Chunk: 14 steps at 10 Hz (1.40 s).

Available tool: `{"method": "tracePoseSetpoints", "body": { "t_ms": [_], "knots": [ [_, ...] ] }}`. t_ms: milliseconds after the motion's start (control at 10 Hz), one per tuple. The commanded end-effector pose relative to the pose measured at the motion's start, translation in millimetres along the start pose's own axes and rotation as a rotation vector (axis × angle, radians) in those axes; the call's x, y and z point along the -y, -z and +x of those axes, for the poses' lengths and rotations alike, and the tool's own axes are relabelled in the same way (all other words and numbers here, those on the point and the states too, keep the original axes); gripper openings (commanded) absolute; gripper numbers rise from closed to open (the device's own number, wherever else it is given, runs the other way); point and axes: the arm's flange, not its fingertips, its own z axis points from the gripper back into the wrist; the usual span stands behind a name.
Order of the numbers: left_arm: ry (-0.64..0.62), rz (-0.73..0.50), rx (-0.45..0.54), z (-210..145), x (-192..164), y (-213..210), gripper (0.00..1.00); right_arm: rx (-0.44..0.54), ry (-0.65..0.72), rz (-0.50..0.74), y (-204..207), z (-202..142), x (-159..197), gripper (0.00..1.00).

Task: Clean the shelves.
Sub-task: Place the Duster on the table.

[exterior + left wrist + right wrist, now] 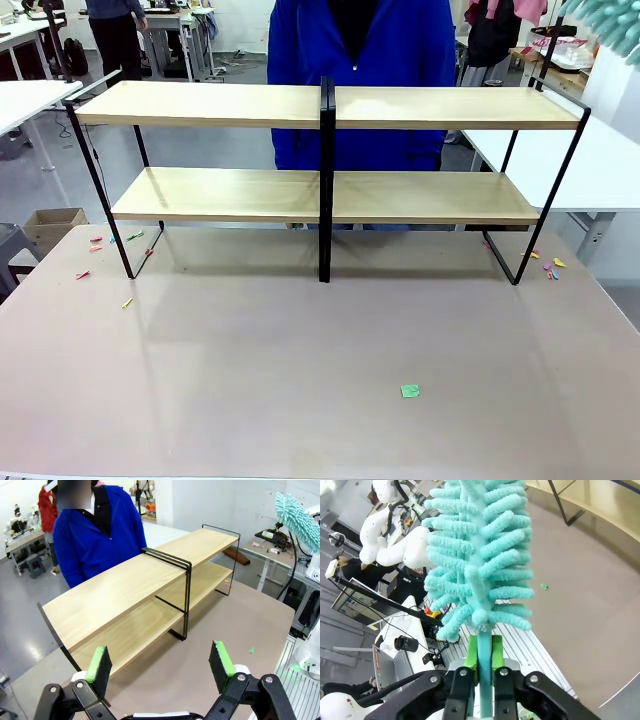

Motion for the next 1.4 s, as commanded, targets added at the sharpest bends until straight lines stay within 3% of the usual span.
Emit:
{"method": "tracePoseSetpoints", "body": {
  "t_ms": [0,700,800,900,1000,1100,1200,1300],
  "knots": [
    [-0.003,0.010,-0.006,-1.5,1.1,1.7,1.00,-0.005,-0.029,-0.008,-3.4,0.9,-1.6,0.12],
    [0.000,0.000,0.000,0.0,0.0,0.0,1.00,0.000,-0.001,-0.002,-0.1,-0.2,-0.2,0.12],
    [-0.095,-0.195,-0.080,5.1,13.7,29.5,1.00,-0.186,-0.039,-0.009,31.1,-2.7,1.8,0.12],
    [-0.235,-0.300,-0.183,-16.2,22.1,56.6,1.00,-0.292,-0.013,0.015,60.1,-10.0,19.8,0.12],
    [-0.436,-0.374,-0.331,-61.4,30.3,83.4,1.00,-0.394,0.010,0.017,95.0,-16.7,41.6,0.12],
    [-0.569,-0.364,-0.438,-107.7,39.3,101.3,1.00,-0.473,0.044,-0.082,129.8,-20.7,58.0,0.12],
    [-0.705,-0.367,-0.501,-151.6,53.8,115.9,1.00,-0.582,0.030,-0.080,169.4,-26.5,69.7,0.12],
    [-0.875,-0.431,-0.505,-188.8,70.0,127.6,1.00,-0.665,0.025,-0.018,205.5,-31.8,83.0,0.12]
  ]
}}
